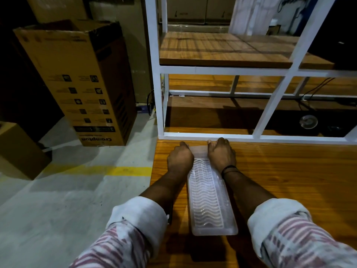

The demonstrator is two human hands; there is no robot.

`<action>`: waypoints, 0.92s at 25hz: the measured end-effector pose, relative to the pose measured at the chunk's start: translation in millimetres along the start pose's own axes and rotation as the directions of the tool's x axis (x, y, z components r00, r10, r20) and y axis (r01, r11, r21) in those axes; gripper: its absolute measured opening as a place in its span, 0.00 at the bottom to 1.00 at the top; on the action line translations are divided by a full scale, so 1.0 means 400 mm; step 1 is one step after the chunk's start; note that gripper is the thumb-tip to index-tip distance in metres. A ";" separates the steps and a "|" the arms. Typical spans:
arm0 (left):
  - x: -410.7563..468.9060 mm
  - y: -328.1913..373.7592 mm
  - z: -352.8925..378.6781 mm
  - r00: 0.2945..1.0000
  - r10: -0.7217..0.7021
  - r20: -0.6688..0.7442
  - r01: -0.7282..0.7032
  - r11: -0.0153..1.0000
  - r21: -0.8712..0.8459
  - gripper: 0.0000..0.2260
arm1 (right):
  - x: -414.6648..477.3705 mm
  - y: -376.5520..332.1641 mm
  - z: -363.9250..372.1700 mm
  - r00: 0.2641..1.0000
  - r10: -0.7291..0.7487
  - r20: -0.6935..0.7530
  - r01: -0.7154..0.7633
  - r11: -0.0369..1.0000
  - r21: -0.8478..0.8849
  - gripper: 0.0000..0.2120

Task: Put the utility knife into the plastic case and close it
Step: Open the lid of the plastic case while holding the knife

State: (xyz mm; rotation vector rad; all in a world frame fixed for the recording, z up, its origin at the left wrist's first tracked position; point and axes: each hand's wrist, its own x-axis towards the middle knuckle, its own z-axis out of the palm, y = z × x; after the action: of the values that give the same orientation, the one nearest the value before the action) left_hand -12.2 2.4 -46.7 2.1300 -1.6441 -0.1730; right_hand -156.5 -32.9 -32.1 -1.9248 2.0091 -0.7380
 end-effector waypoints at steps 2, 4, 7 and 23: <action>-0.004 0.003 -0.007 1.000 0.009 -0.003 -0.009 1.000 0.019 0.12 | 0.001 0.001 0.001 1.000 0.009 0.005 -0.009 1.000 -0.002 0.27; -0.006 0.002 -0.011 0.999 0.038 -0.015 -0.037 0.999 0.035 0.12 | 0.001 0.001 0.003 1.000 0.010 0.003 -0.010 1.000 -0.001 0.27; -0.011 0.002 -0.016 0.996 0.080 -0.038 -0.077 0.994 0.074 0.11 | 0.003 0.002 0.004 1.000 0.013 0.007 -0.013 1.000 -0.008 0.27; -0.168 -0.031 -0.116 0.968 -0.147 0.205 0.243 0.763 -0.599 0.12 | -0.264 -0.037 -0.077 0.956 -0.276 0.098 0.292 0.888 -0.354 0.24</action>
State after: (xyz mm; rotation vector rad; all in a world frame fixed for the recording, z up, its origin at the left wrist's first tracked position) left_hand -3.6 80.5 -21.6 1.7790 -1.1889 -0.8376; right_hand -150.6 76.7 -14.8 -2.4628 1.9681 -0.3901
